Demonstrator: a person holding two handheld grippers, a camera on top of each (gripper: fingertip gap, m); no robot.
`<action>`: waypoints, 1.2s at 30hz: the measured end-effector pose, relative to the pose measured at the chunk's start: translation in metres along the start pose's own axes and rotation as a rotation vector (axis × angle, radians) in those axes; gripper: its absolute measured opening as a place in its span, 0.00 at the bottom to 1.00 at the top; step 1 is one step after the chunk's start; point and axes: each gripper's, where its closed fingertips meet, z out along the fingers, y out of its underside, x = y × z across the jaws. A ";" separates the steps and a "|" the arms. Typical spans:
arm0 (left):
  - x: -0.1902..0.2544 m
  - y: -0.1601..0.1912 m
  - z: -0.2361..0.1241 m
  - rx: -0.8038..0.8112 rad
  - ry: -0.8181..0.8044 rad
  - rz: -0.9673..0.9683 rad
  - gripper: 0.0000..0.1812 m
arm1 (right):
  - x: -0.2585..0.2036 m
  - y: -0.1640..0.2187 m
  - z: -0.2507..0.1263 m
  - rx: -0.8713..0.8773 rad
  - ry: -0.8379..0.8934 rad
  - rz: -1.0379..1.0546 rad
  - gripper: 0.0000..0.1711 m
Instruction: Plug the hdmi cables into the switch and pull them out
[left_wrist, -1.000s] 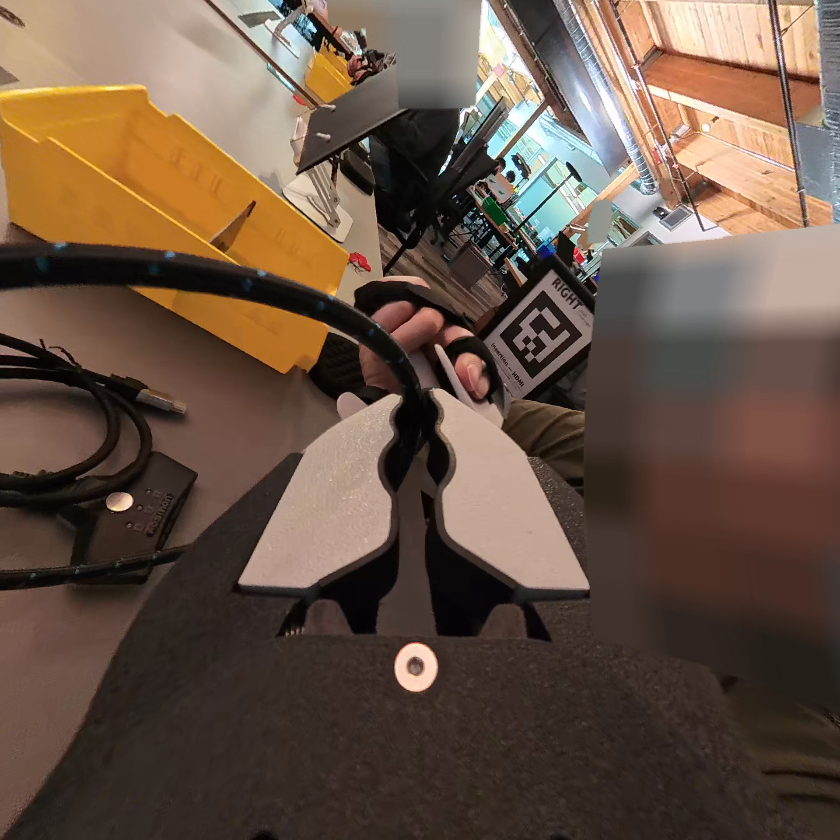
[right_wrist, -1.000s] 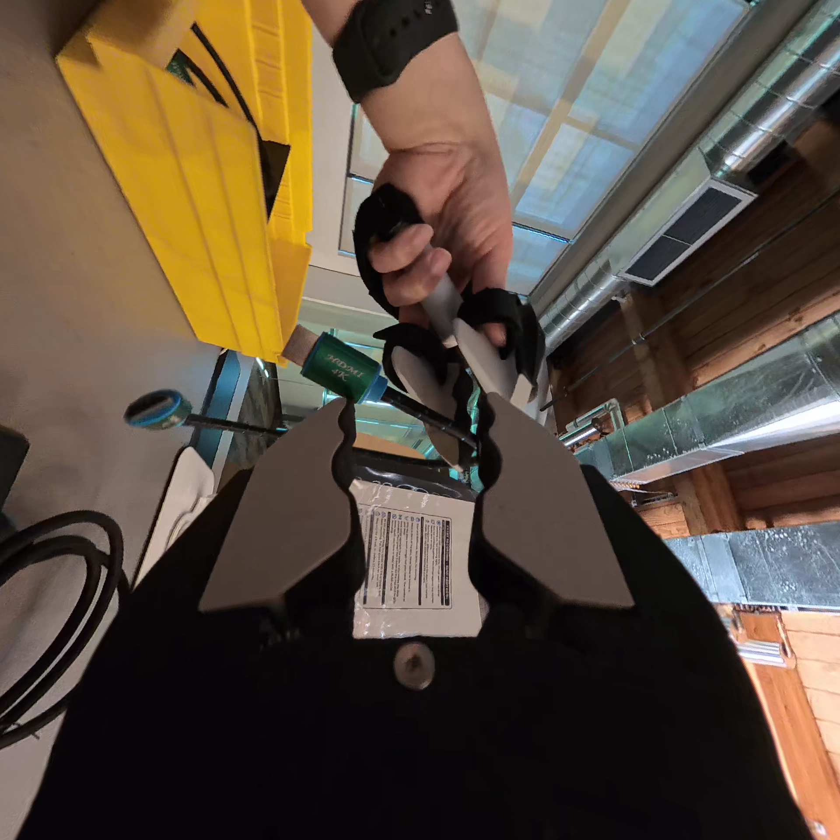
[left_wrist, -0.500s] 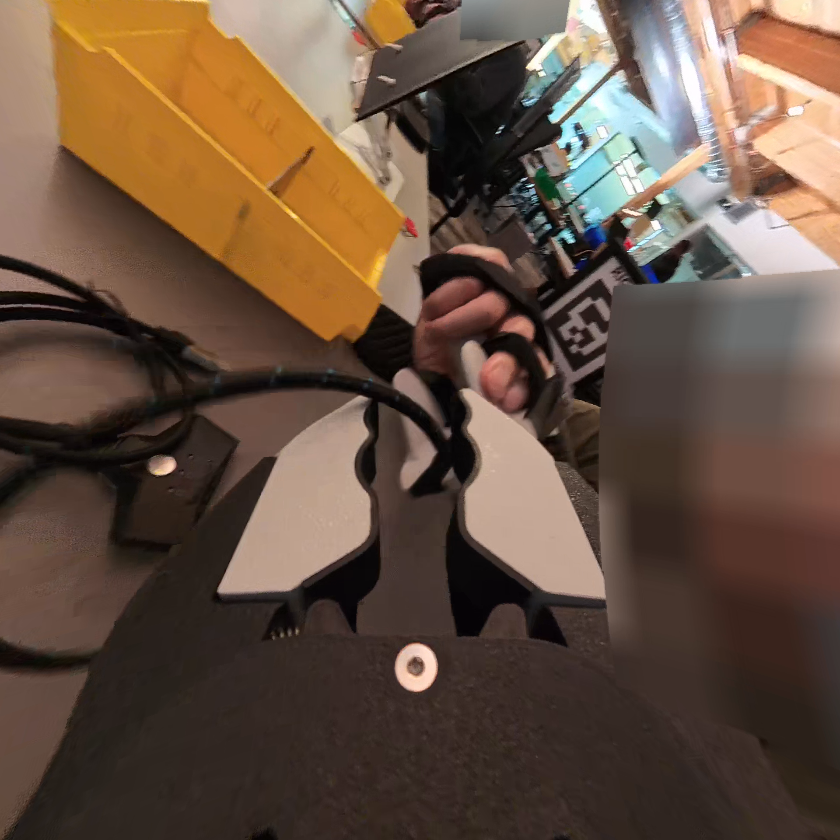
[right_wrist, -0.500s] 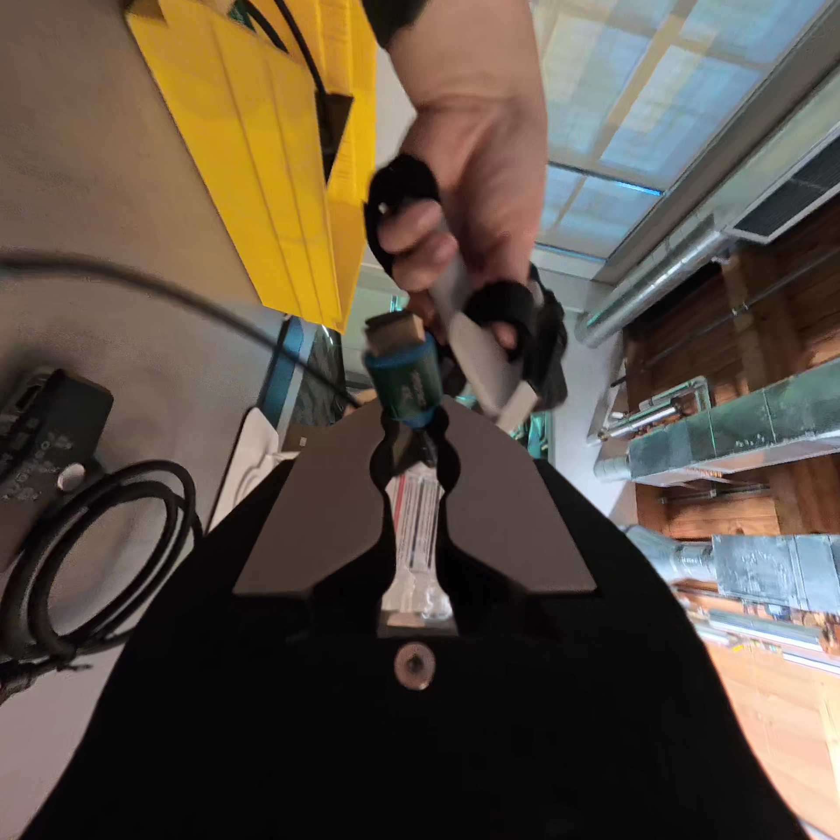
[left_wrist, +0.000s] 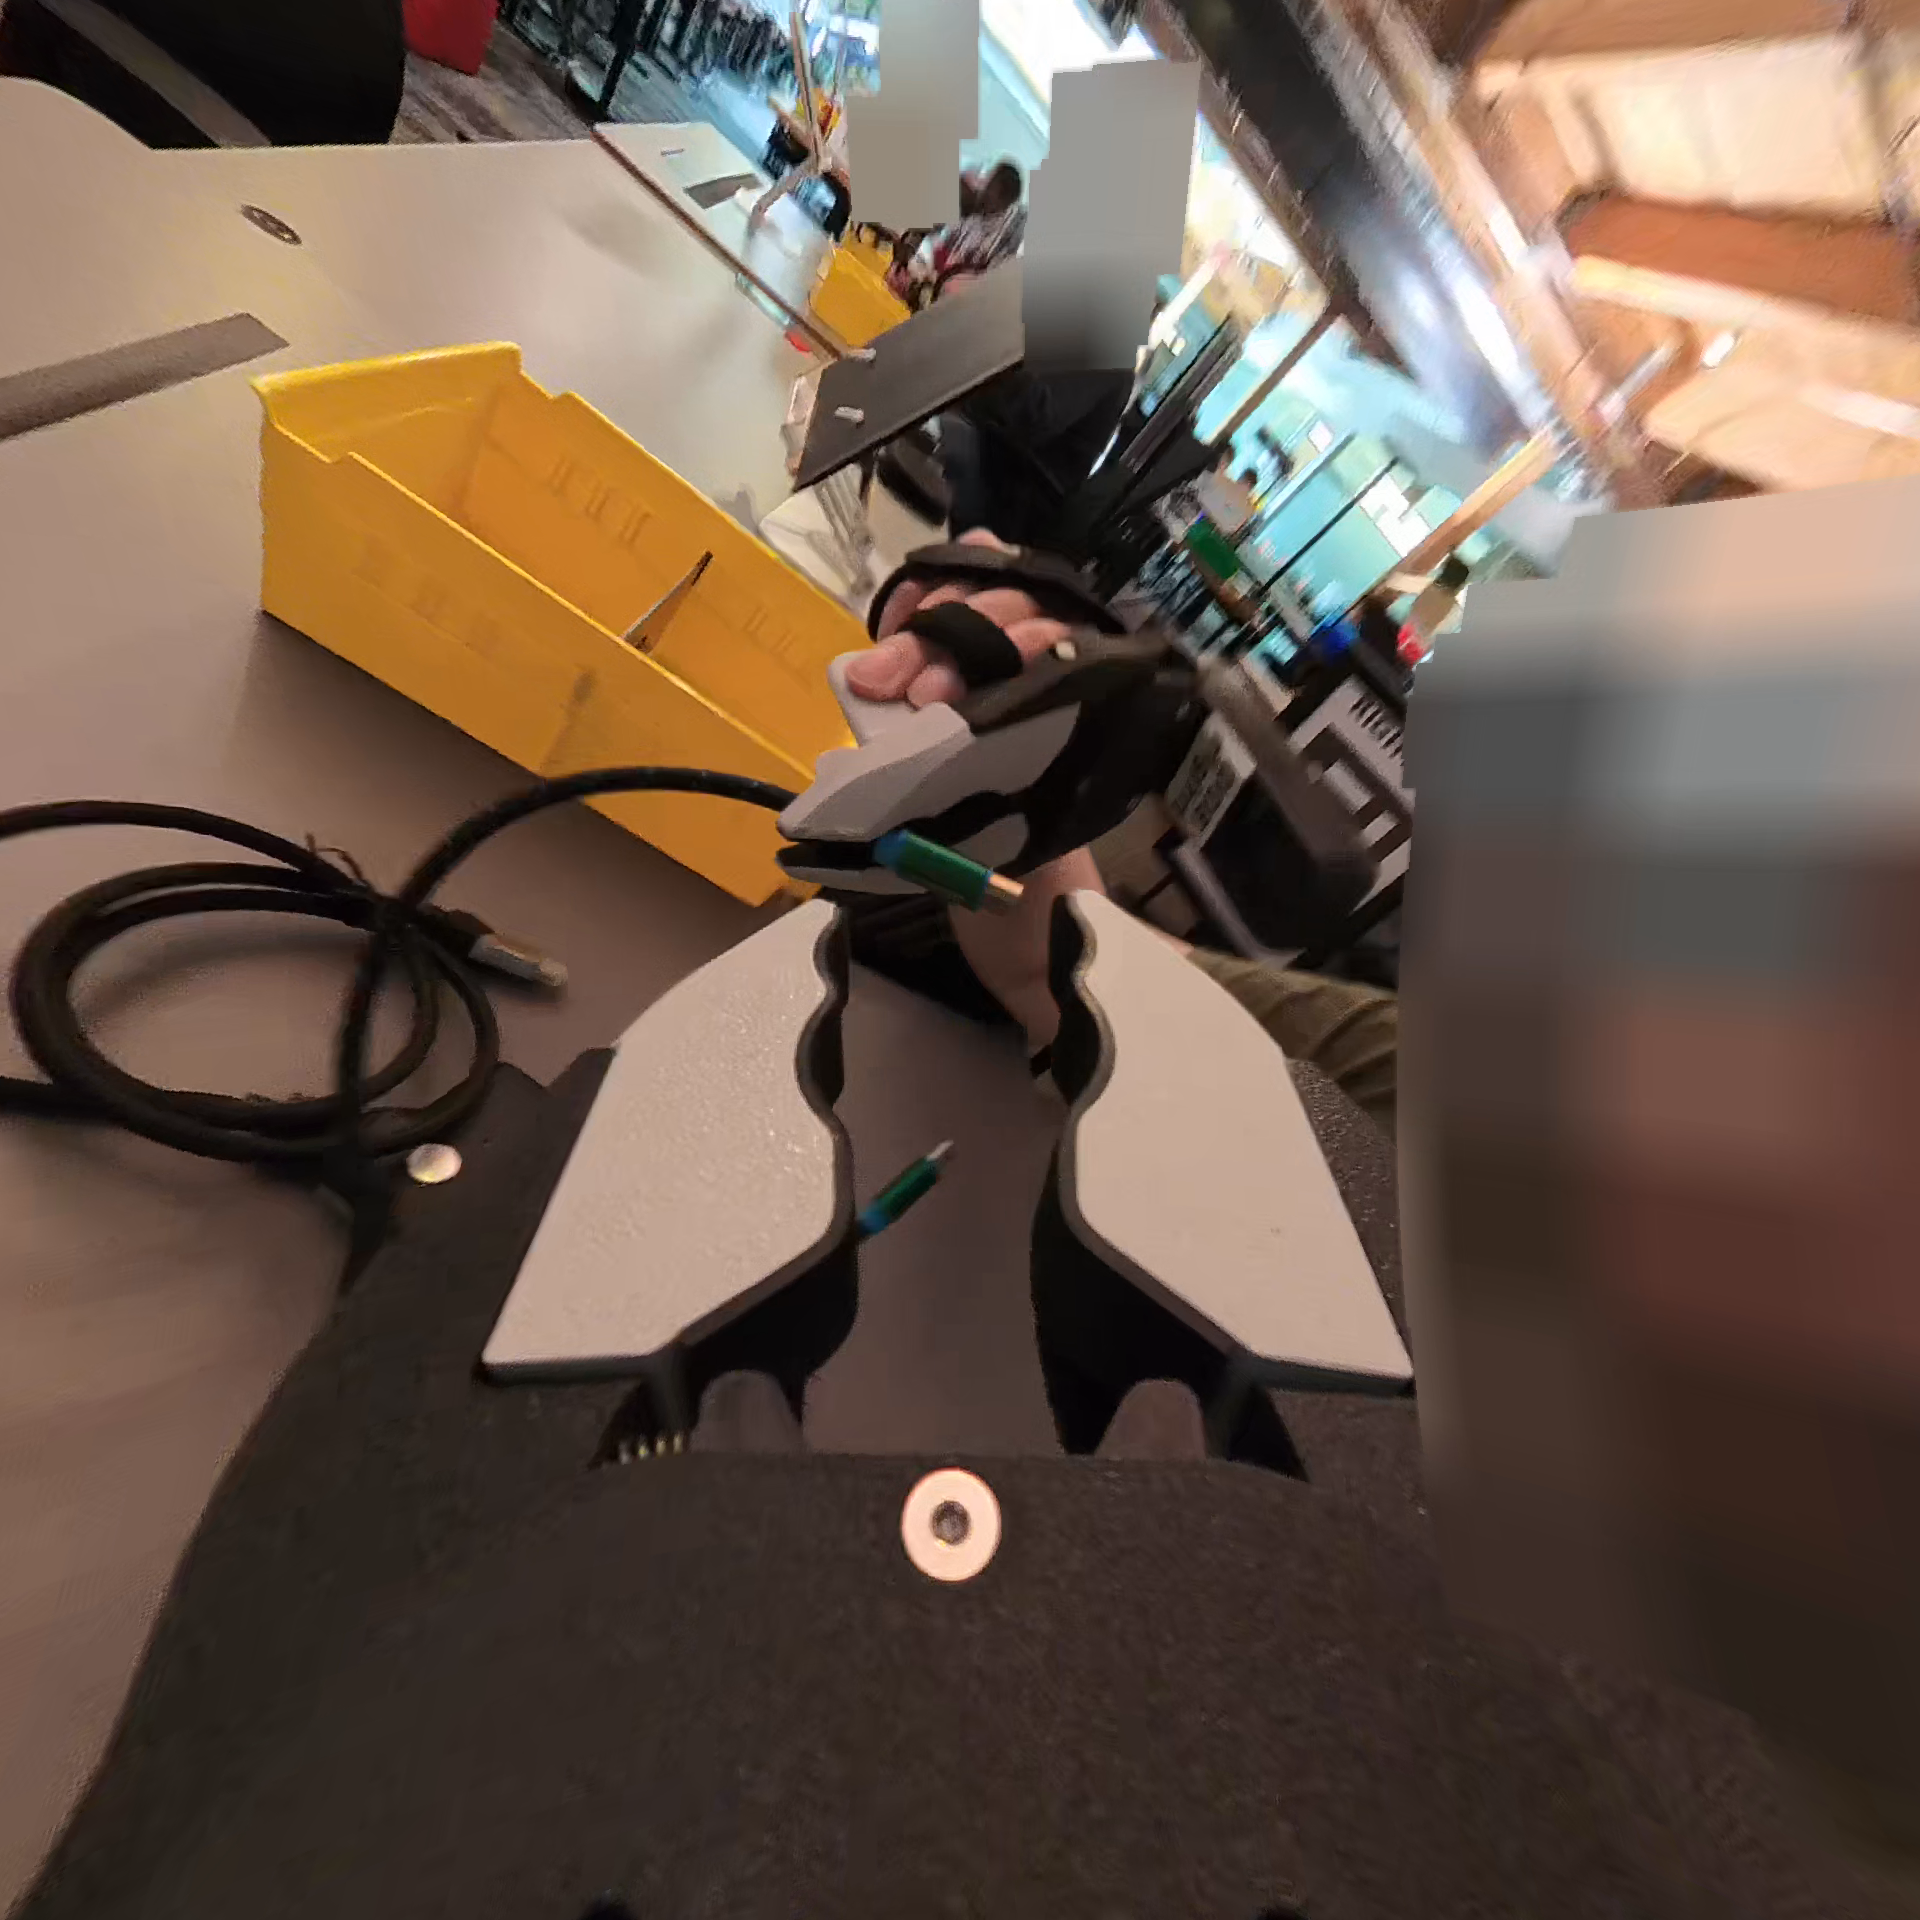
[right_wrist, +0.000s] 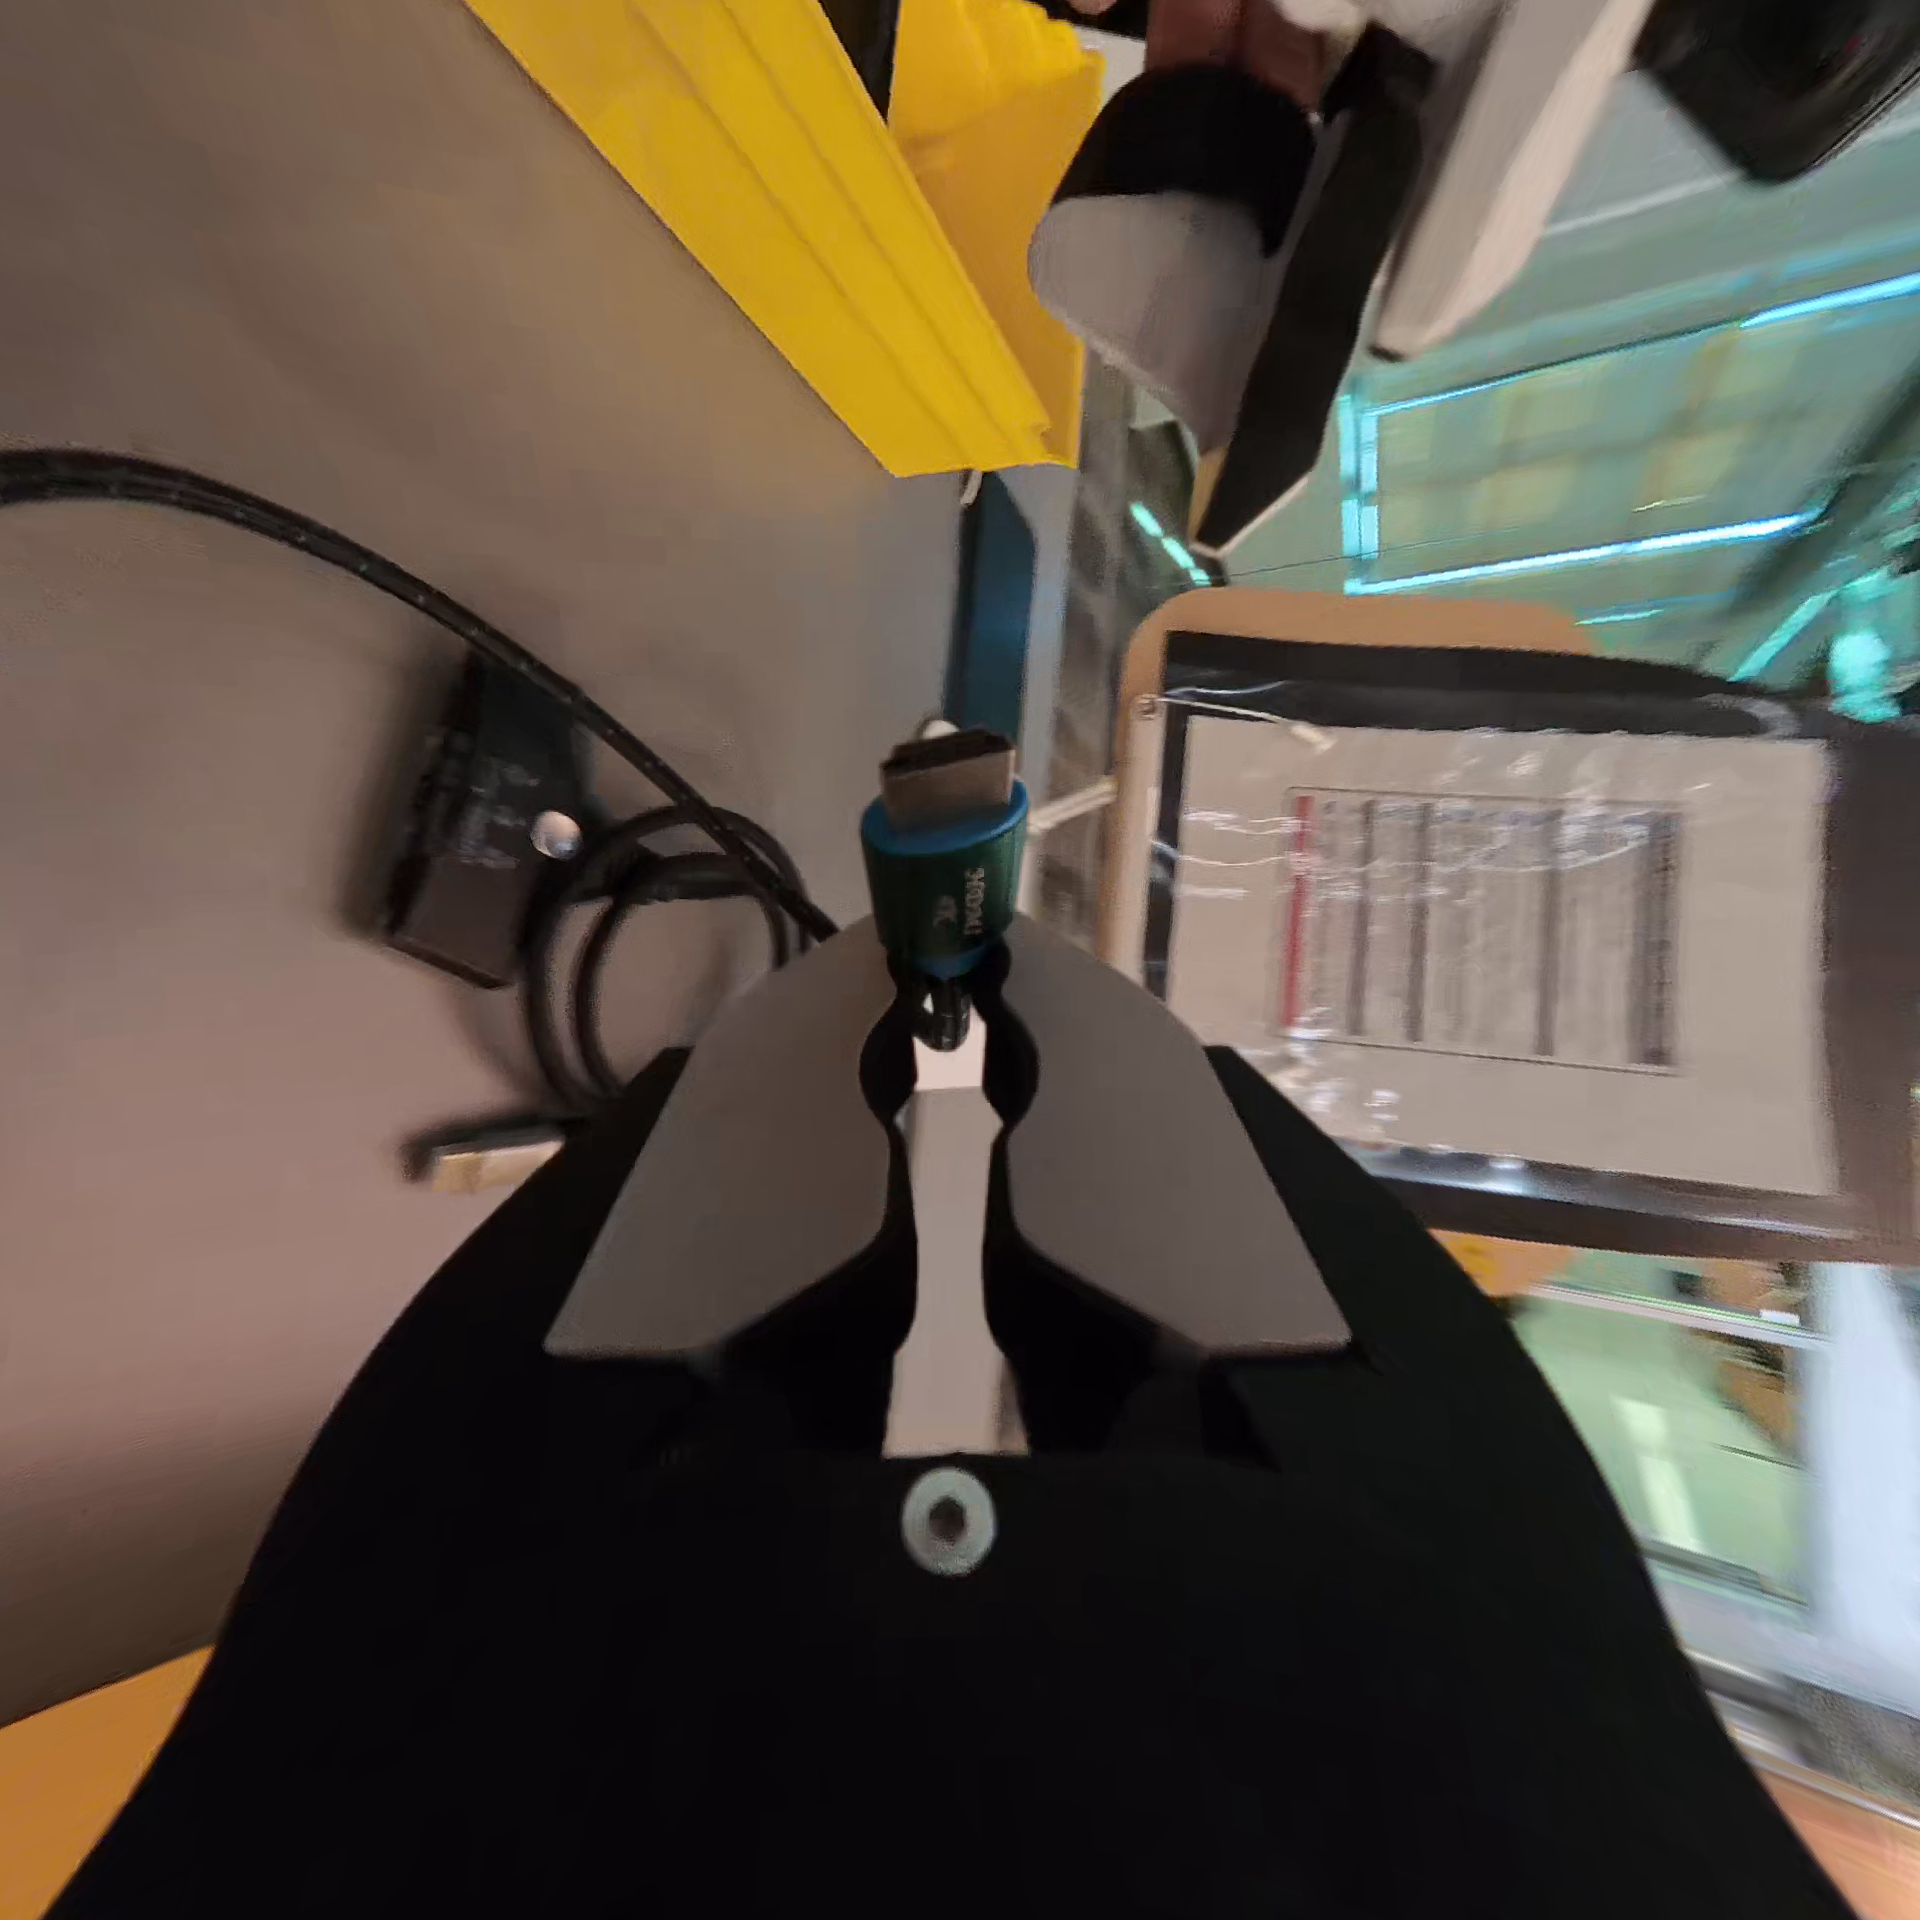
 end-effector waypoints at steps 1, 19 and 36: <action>0.001 0.004 0.004 -0.032 -0.033 0.056 0.20 | -0.002 -0.003 -0.001 0.031 -0.040 0.056 0.05; 0.015 0.042 0.057 -0.239 -0.360 0.845 0.25 | -0.027 -0.037 0.004 0.275 -0.416 0.508 0.05; -0.034 0.037 0.062 -0.278 -0.580 0.748 0.12 | -0.026 -0.002 0.024 -0.065 -0.293 0.478 0.05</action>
